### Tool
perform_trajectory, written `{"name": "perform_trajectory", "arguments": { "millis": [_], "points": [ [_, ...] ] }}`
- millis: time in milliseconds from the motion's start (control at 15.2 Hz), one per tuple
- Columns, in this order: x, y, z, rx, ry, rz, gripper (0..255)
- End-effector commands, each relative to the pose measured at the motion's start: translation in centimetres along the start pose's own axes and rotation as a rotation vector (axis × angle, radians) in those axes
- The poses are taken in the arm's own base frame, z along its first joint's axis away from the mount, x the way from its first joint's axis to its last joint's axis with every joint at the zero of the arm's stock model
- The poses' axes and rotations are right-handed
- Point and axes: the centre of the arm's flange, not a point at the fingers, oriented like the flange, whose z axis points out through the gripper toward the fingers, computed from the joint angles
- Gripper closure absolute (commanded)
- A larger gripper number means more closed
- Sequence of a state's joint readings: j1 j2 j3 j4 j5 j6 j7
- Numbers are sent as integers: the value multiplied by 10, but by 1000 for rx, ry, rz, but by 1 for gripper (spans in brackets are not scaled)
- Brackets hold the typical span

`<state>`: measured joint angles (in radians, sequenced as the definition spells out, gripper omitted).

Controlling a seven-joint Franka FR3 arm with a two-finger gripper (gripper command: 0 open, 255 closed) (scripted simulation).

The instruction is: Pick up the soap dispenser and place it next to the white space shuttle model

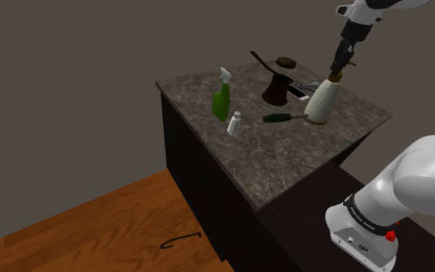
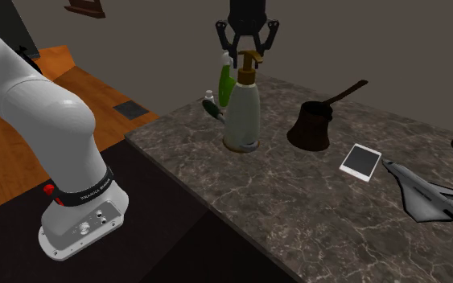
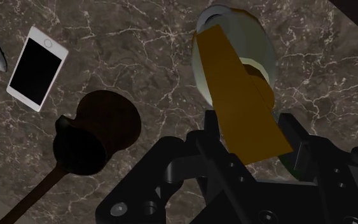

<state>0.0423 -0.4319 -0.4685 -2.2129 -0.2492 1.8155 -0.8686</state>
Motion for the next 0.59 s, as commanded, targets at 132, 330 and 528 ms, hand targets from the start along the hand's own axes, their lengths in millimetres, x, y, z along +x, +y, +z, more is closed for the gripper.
{"name": "perform_trajectory", "arguments": {
  "millis": [132,330,528],
  "points": [
    [0,1,-21,0,0,0,255],
    [-1,2,-37,0,0,0,255],
    [-1,2,-53,0,0,0,255]
  ]
}}
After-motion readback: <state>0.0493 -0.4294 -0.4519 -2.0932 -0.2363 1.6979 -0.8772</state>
